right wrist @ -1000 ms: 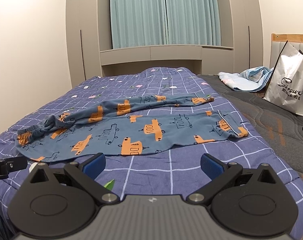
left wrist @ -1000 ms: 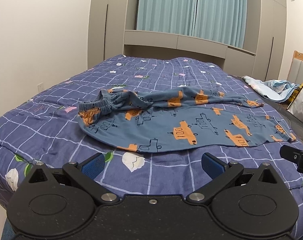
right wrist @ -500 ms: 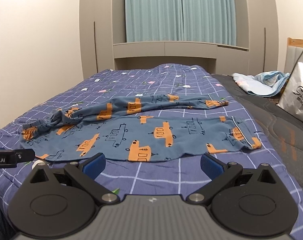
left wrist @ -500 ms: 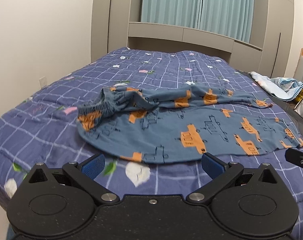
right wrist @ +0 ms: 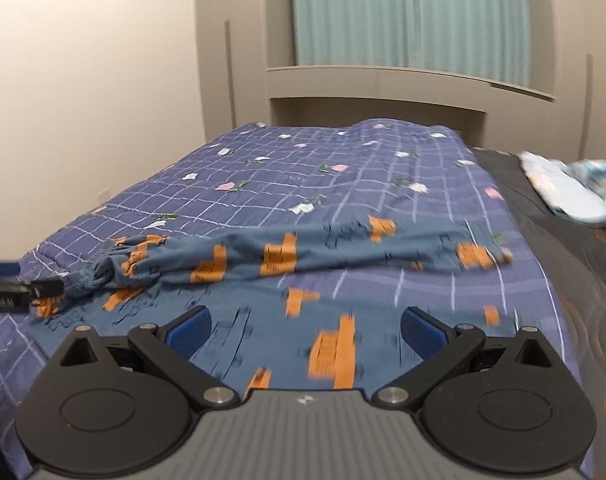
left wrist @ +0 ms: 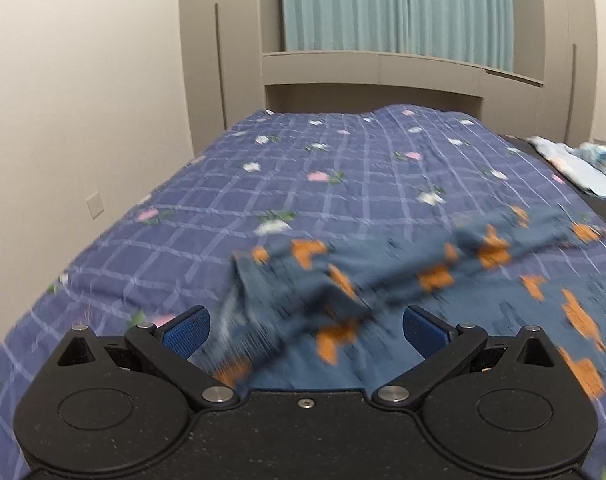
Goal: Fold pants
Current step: 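Grasp the pants waistband with the left gripper while the right gripper grasps the hem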
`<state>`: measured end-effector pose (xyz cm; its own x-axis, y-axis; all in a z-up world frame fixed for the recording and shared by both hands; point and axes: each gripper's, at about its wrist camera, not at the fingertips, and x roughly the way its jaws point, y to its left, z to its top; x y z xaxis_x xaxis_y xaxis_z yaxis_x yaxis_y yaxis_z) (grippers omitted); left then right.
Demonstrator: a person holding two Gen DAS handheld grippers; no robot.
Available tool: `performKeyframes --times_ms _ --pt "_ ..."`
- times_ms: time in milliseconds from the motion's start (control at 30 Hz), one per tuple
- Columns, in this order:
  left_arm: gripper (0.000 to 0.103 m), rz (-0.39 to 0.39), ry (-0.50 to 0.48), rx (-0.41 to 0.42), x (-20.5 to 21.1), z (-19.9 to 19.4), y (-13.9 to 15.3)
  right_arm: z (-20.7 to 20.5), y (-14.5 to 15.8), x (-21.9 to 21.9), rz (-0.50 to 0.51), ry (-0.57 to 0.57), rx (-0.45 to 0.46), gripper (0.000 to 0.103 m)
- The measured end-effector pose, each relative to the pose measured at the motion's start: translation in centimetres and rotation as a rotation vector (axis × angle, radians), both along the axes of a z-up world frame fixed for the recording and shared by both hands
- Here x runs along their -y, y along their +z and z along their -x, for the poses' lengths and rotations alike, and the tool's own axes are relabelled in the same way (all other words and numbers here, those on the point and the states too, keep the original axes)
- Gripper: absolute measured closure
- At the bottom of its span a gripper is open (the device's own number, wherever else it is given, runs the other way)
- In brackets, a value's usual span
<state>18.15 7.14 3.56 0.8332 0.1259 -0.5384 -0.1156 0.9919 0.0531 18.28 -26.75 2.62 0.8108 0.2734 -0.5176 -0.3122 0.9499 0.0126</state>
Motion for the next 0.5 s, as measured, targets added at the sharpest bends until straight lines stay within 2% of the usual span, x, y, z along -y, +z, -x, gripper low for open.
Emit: performKeyframes --times_ms 133,267,333,400,500 --pt "0.000 -0.043 0.038 0.013 -3.6 -5.3 0.5 -6.8 0.6 -0.7 0.075 0.082 -0.002 0.000" --pt "0.000 -0.038 0.000 -0.007 -6.9 -10.9 0.4 -14.4 0.8 -1.6 0.086 0.177 -0.049 0.000" --pt "0.000 -0.028 -0.042 -0.030 -8.0 -13.6 0.0 -18.1 0.5 -2.2 0.069 0.236 -0.083 0.000" --pt "0.000 -0.004 -0.128 -0.068 -8.9 -16.2 -0.8 -21.5 0.0 -3.0 0.060 0.321 -0.130 0.000" --pt "0.001 0.021 -0.241 -0.124 -9.6 -19.4 -2.0 -26.1 -1.0 -5.0 0.105 0.434 -0.205 0.000"
